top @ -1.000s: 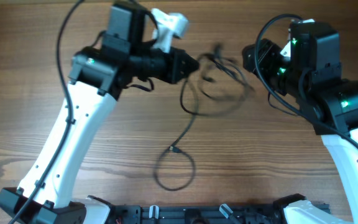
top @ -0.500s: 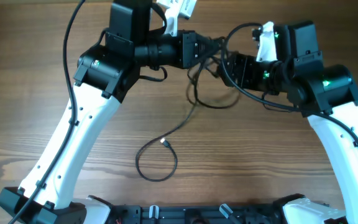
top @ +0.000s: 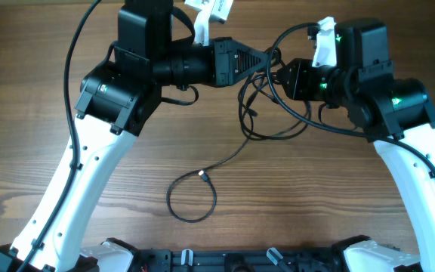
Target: Untangle cables
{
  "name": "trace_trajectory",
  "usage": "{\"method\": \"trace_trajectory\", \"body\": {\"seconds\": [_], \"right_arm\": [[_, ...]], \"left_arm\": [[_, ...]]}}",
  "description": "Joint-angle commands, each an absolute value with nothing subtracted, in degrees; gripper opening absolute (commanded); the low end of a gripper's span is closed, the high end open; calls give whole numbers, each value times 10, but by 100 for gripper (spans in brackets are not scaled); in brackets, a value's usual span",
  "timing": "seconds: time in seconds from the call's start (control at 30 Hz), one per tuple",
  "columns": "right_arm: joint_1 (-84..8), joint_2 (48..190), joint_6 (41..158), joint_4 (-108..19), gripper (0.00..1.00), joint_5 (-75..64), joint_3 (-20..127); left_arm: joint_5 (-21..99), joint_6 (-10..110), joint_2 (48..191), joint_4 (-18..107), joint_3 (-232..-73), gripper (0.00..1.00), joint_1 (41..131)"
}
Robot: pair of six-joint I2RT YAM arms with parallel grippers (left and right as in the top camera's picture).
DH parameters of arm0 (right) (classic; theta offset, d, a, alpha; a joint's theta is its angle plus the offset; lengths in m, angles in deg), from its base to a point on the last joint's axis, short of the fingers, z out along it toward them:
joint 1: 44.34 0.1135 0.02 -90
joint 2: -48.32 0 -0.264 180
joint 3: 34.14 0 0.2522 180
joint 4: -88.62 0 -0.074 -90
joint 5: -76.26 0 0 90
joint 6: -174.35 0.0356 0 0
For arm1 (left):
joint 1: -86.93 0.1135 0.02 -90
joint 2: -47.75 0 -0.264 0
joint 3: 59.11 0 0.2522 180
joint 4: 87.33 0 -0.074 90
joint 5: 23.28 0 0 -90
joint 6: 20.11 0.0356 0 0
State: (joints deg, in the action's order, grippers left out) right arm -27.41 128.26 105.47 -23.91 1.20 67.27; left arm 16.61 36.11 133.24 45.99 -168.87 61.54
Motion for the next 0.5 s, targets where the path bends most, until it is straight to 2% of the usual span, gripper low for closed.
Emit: {"method": "trace_trajectory", "body": {"seconds": [0.0, 0.13, 0.2, 0.27, 0.3, 0.37, 0.4, 0.47], "right_arm": [[-275, 1287, 1055, -243, 28, 3, 681], [-275, 1287, 1055, -245, 19, 3, 681], [-275, 1287, 1055, -246, 4, 2, 681], [-275, 1286, 1063, -247, 4, -6, 681], [-275, 1284, 1078, -246, 4, -29, 681], [-275, 1269, 1150, -229, 4, -163, 681], [-275, 1263, 1183, -210, 4, -235, 681], [-275, 1261, 1239, -173, 4, -313, 681]], "left_arm": [[146, 348, 1316, 469, -1691, 4, 617], [131, 346, 1316, 475, -1691, 4, 617], [131, 347, 1315, 475, -1691, 4, 617], [164, 353, 1315, 458, -1691, 4, 617], [209, 365, 1315, 431, -1691, 4, 617], [405, 347, 1315, 322, -1691, 4, 624], [529, 292, 1315, 260, -1691, 4, 638], [640, 202, 1315, 192, -1691, 4, 679]]}}
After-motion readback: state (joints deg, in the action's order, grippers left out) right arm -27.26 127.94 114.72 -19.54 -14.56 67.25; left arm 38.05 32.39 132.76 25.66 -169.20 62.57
